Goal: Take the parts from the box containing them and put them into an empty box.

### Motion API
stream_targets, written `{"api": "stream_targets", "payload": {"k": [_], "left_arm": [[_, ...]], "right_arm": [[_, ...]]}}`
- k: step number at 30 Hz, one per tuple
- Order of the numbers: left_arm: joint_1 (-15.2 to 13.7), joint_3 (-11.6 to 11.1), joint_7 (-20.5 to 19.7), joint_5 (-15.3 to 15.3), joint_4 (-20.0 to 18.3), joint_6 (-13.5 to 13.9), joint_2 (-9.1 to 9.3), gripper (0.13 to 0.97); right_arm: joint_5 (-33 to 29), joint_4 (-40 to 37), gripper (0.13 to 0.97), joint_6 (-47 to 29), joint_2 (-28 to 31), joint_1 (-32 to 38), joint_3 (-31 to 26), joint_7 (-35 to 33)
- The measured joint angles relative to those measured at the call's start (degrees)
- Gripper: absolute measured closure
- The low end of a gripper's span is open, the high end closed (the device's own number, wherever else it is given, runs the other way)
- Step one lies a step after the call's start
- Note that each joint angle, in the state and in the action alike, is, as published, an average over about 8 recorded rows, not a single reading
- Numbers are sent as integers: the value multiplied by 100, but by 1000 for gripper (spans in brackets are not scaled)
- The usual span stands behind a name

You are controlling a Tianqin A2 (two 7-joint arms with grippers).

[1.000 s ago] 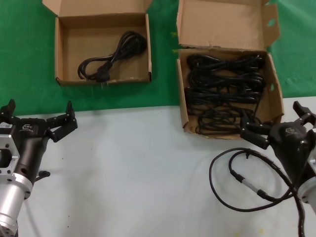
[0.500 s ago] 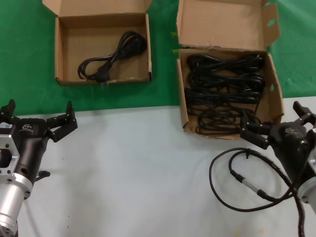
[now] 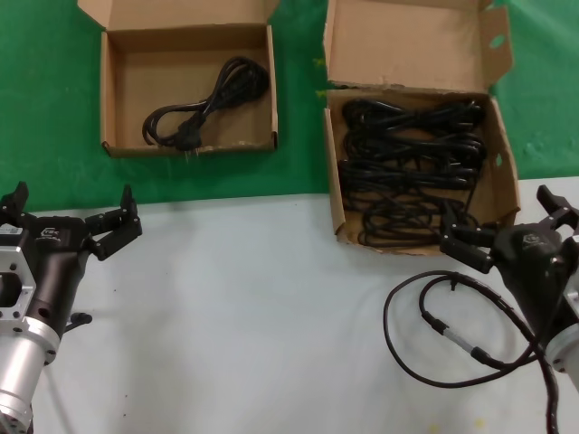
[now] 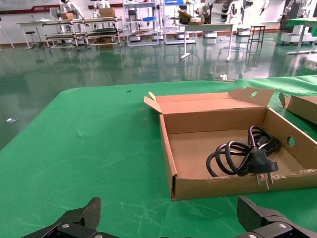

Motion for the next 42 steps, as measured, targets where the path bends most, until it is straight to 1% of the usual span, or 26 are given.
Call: {"api": "stream_targets", "payload": {"k": [42], "left_arm": [[0,0,0,0,0,0,0,132]], "right_arm": [[0,0,129,0,0,0,0,0]]}}
